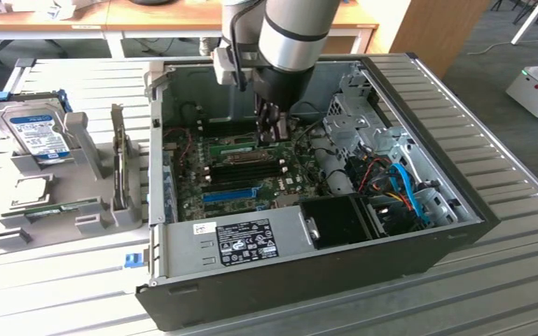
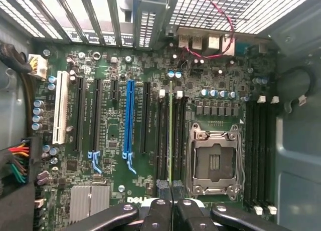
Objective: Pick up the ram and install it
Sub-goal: 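Insert the ram into the slot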
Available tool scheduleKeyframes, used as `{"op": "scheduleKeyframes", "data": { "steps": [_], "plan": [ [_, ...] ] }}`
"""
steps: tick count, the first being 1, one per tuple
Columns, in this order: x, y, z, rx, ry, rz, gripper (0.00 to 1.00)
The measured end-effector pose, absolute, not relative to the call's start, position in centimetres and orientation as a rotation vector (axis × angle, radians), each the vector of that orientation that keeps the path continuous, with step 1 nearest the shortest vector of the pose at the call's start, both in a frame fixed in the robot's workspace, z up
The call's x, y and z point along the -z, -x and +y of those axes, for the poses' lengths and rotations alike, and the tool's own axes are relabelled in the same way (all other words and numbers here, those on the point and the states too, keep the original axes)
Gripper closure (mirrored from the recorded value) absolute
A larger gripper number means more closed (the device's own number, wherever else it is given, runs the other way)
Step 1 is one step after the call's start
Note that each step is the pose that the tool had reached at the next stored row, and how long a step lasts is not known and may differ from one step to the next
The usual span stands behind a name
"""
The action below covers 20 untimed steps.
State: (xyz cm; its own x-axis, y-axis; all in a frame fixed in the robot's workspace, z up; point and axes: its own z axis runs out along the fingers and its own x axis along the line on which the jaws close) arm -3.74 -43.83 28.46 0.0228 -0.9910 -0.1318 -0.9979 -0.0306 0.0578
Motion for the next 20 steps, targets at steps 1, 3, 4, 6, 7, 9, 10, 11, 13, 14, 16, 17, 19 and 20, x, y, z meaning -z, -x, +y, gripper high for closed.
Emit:
{"op": "scheduleKeyframes", "data": {
  "steps": [1, 3, 4, 6, 7, 9, 10, 11, 13, 14, 16, 17, 19, 20],
  "plan": [
    [-28.3, 3.7, -43.8, -0.209, 2.21, 2.151, 0.88],
    [-28.0, 3.7, -43.8, -0.209, 2.21, 2.151, 0.88],
    [-27.8, 3.7, -43.8, -0.209, 2.21, 2.151, 0.88],
    [-27.5, 3.7, -43.8, -0.208, 2.21, 2.151, 0.88],
    [-27.4, 3.7, -43.8, -0.208, 2.21, 2.151, 0.88],
    [-27.1, 3.7, -43.8, -0.207, 2.209, 2.15, 0.88],
    [-26.9, 3.7, -43.8, -0.207, 2.209, 2.15, 0.88],
    [-26.8, 3.7, -43.8, -0.207, 2.209, 2.15, 0.88],
    [-26.6, 3.7, -43.8, -0.207, 2.209, 2.15, 0.88],
    [-26.4, 3.7, -43.8, -0.207, 2.209, 2.15, 0.88],
    [-26.4, 3.7, -43.8, -0.207, 2.209, 2.15, 0.88],
    [-26.4, 3.7, -43.8, -0.207, 2.209, 2.15, 0.88],
    [-26.4, 3.7, -43.8, -0.207, 2.209, 2.15, 0.88],
    [-26.4, 3.7, -43.8, -0.206, 2.21, 2.151, 0.88]
  ]
}}
